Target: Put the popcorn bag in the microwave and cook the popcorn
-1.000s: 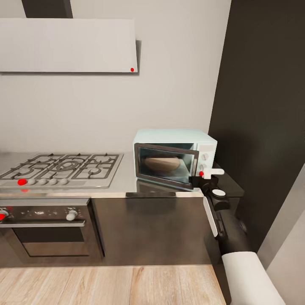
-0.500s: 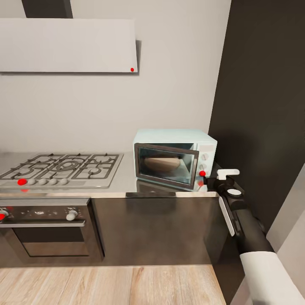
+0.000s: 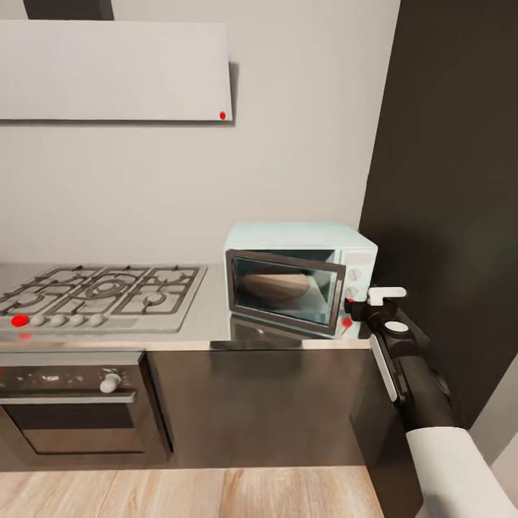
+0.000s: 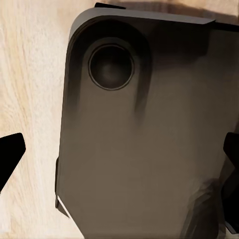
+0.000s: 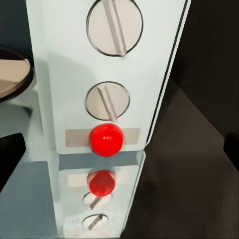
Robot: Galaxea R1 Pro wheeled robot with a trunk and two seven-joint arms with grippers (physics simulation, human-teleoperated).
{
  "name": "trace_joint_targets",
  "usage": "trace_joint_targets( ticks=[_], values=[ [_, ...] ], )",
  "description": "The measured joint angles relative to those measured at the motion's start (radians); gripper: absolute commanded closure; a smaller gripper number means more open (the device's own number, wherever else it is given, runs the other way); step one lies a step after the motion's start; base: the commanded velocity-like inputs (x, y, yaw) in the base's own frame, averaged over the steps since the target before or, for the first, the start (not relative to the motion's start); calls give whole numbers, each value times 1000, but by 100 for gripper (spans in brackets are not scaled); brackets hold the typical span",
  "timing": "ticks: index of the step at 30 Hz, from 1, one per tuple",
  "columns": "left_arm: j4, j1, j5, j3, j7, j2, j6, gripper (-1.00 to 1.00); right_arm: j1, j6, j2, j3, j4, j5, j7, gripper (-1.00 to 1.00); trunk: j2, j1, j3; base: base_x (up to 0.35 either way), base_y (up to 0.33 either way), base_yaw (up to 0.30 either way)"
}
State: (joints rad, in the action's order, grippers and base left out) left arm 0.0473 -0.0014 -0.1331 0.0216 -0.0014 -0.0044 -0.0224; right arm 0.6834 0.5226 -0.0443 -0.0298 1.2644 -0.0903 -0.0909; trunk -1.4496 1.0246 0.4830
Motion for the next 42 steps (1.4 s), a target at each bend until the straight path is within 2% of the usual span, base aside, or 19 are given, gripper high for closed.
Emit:
trace_joint_targets(
  ticks=[11,12,16,23,25,26,28,32,33,36,42],
  values=[
    [0,0,0,0,0,-1,0,-100,0,1,8,2,-2,-5,19,-100,0,0,0,22,0,0],
    [0,0,0,0,0,-1,0,-100,0,2,11,-6,-2,-16,35,-100,0,0,0,0,0,0],
    [0,0,0,0,0,-1,0,-100,-1,2,13,-52,-3,-14,116,-100,0,0,0,0,0,0],
    [0,0,0,0,0,-1,-1,-100,-1,1,7,-88,-3,-16,202,-100,0,0,0,0,0,0],
    [0,0,0,0,0,-1,-1,-100,-1,1,2,-105,-2,-18,254,-100,0,0,0,0,0,0],
    [0,0,0,0,0,-1,-1,-100,-1,1,-4,-131,-3,-19,326,-100,0,0,0,0,0,0],
    [0,0,0,0,0,-1,-1,-100,1,2,-8,-148,-3,-22,378,-100,0,0,0,0,0,0],
    [0,0,0,0,0,-1,-1,-100,2,10,-70,-90,-2,-8,452,-100,0,0,0,0,0,0],
    [0,0,0,0,0,-2,-1,-100,2,11,-77,-83,-2,-8,464,-100,0,0,0,0,0,0],
    [0,0,0,0,0,-2,-1,-100,2,12,-89,-73,-3,-8,488,-100,0,0,0,0,0,0],
    [0,0,0,0,0,-2,0,-100,2,14,-91,-64,-4,-9,492,-100,0,0,0,0,0,0]
  ],
)
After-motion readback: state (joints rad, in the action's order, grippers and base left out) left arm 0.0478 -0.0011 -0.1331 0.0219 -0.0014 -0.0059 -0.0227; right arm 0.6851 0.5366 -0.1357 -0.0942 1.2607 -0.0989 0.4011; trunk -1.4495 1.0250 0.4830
